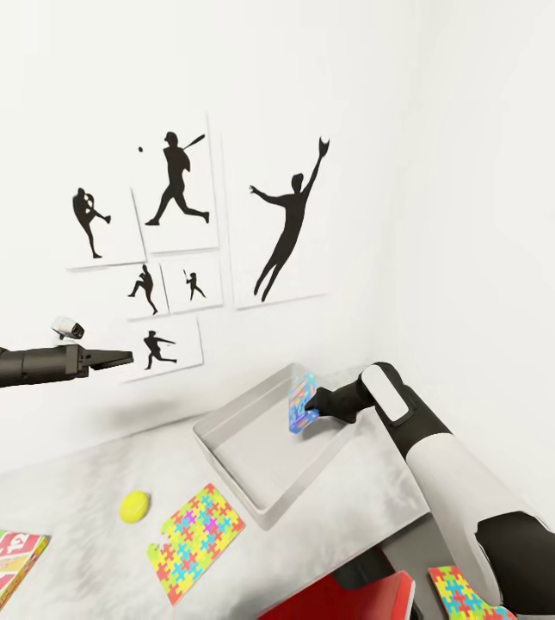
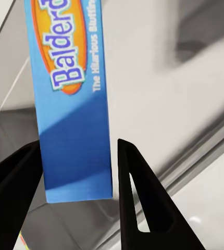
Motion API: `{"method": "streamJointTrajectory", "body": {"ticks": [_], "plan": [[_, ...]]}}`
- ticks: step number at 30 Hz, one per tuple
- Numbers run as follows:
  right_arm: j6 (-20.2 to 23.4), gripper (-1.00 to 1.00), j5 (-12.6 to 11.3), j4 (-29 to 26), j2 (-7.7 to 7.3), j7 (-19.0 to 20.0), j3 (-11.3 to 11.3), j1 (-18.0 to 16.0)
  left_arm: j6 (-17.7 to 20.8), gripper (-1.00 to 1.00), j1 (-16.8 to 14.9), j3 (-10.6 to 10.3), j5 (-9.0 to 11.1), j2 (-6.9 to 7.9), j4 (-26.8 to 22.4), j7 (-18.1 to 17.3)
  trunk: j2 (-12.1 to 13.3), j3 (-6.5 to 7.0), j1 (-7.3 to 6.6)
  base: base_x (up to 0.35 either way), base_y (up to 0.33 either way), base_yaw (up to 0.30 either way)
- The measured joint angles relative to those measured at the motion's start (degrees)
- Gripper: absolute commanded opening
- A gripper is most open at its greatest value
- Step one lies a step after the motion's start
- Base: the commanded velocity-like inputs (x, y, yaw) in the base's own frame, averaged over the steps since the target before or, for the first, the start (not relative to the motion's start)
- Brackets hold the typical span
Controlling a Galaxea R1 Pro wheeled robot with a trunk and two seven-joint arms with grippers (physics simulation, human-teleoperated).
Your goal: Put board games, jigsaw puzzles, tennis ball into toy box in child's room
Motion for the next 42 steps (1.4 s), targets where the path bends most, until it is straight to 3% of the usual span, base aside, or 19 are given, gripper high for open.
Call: {"method": "streamJointTrajectory", "body": {"ticks": [16,34,42], "plan": [[-0.17,-1.00,0.07,0.00,0.00,-0.08,-0.13,0.01,-0.04,1.00,0.00,0.05,0.03,0.00,0.00,0.00,0.00,-1.34,0.00,0.000,0.000,0.000],[-7.55,-1.00,-0.04,0.24,0.08,0.08,-0.19,0.06,-0.07,1.00,0.00,0.06,0.06,0.12,0.00,0.00,-0.01,-1.60,0.00,0.000,0.000,0.000],[-8.50,-1.00,-0.16,0.35,0.09,-0.01,-0.19,0.08,-0.08,1.00,0.00,0.06,0.07,0.14,0.00,0.00,-0.01,-1.60,0.00,0.000,0.000,0.000]]}}
